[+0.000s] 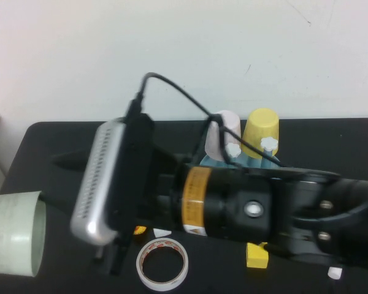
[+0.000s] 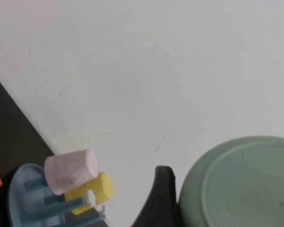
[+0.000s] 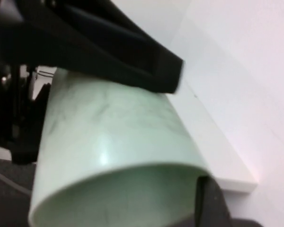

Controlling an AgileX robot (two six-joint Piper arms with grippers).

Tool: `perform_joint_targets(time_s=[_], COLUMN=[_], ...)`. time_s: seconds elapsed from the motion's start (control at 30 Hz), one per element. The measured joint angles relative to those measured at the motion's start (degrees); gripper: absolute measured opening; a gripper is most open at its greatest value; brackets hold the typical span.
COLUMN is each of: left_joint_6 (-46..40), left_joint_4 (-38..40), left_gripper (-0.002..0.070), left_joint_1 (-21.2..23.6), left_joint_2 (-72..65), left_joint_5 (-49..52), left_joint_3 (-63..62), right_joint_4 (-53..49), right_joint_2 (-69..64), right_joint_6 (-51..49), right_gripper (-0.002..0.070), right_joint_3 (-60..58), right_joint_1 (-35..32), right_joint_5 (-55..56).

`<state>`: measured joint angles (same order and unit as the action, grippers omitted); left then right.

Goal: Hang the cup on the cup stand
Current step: Adjust the cup with two arms, then place the cup on the cup holder

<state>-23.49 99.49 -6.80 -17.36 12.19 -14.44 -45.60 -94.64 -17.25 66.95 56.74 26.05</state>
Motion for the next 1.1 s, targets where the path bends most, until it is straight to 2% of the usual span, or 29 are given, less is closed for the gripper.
perform_joint_targets(time_s=[0.3, 0.43, 0.6, 0.7, 0.77, 0.83, 0.9, 1.1], left_joint_6=[-5.8, -17.3, -37.4, -51.6, -57.8, -62.9, -66.1, -69.1], left_joint_4=[-0.4, -0.4, -0.4, -0.5, -0.9, -1.2, -1.6, -2.4], left_gripper=[0.0573, 0.0573, 0.0573, 0.0573, 0.0573, 0.0573, 0.0573, 0.0573], left_joint_1=[0.0, 0.0, 0.0, 0.0, 0.0, 0.0, 0.0, 0.0], left_joint_2=[0.0, -0.4, -4.2, -8.3, -11.6, -15.8, -20.6, -34.1], left_joint_5=[-2.6, -4.0, -2.3, 2.8, 6.8, 11.8, 16.4, 27.9], left_joint_3=[-3.4, -7.0, -12.1, -15.4, -17.8, -20.6, -23.4, -30.7], right_joint_4=[-4.7, -8.1, -18.4, -32.8, -43.3, -49.5, -52.5, -54.2], right_joint_2=[8.9, 14.5, 23.8, 29.6, 33.7, 37.3, 41.3, 52.6], right_joint_6=[-3.4, -9.1, -27.6, -42.7, -53.1, -61.5, -65.9, -68.7], right_gripper=[0.0332, 0.0332, 0.0320, 0.0251, 0.0165, 0.0081, 0.0034, 0.0006], right_joint_3=[-8.0, -12.8, -17.7, -19.2, -19.5, -19.9, -20.8, -25.8], right_joint_1=[-0.1, -0.1, -0.1, -0.1, -0.1, -0.1, -0.1, -0.1], right_joint_5=[-0.8, -1.2, -4.8, -7.3, -7.6, -7.2, -6.8, -12.2])
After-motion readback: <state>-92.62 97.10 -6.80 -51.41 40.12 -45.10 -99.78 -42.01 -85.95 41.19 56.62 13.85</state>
